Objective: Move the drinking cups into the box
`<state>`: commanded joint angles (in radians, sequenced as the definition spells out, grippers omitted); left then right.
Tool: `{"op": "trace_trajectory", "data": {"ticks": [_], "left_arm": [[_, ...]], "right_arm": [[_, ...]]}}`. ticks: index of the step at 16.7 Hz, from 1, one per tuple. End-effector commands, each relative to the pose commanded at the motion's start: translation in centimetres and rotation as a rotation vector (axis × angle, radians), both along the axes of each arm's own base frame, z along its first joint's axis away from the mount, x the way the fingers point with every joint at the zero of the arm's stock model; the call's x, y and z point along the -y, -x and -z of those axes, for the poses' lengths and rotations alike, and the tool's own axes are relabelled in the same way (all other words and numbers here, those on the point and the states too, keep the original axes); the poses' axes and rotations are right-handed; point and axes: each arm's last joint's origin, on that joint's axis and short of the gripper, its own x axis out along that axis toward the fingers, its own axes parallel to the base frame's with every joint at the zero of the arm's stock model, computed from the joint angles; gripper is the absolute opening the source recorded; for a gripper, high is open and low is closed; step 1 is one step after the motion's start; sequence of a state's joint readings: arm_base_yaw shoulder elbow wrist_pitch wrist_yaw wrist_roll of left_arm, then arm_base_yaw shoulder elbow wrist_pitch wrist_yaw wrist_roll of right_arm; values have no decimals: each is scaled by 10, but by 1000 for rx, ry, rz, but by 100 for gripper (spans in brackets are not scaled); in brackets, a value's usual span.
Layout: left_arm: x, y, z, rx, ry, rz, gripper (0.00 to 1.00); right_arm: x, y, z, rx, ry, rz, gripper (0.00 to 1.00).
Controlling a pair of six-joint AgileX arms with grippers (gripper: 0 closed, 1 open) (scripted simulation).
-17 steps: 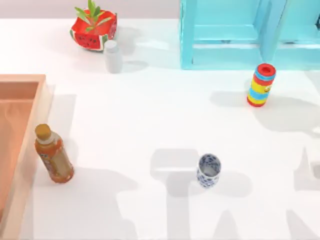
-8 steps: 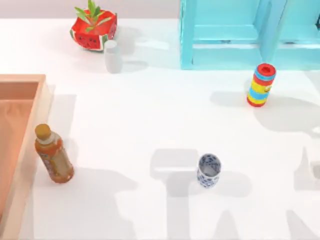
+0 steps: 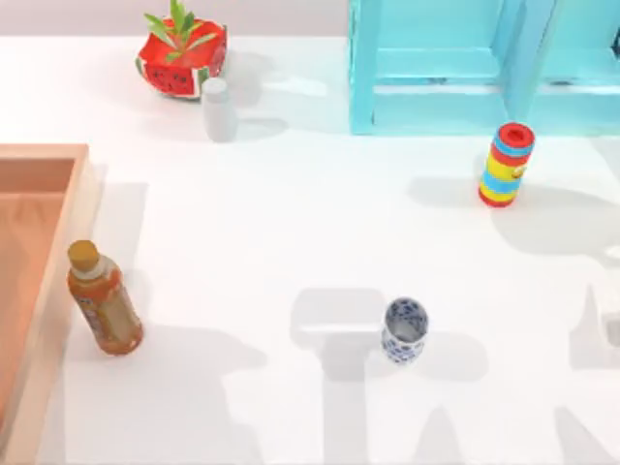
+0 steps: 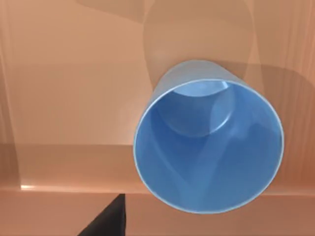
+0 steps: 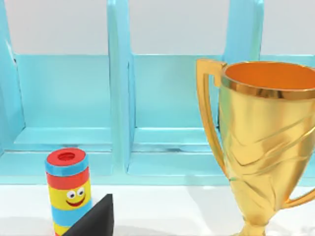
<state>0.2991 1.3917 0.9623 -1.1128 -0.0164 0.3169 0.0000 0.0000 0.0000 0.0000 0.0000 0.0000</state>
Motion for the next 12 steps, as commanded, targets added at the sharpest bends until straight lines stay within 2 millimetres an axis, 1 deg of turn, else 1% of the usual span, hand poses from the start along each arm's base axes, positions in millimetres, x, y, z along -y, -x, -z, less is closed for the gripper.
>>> {"op": "trace_trajectory", "data": {"ticks": [5, 7, 9, 12], "left_arm": [[0, 0, -1, 0, 0, 1, 100], [-1, -2, -9, -3, 1, -1, 100], [-2, -5, -29, -6, 2, -6, 100], [-3, -5, -67, -7, 2, -5, 100]], "right_arm": [[0, 0, 0, 0, 0, 0, 100], [0, 0, 0, 0, 0, 0, 100], [0, 0, 0, 0, 0, 0, 100], [0, 0, 0, 0, 0, 0, 100]]}}
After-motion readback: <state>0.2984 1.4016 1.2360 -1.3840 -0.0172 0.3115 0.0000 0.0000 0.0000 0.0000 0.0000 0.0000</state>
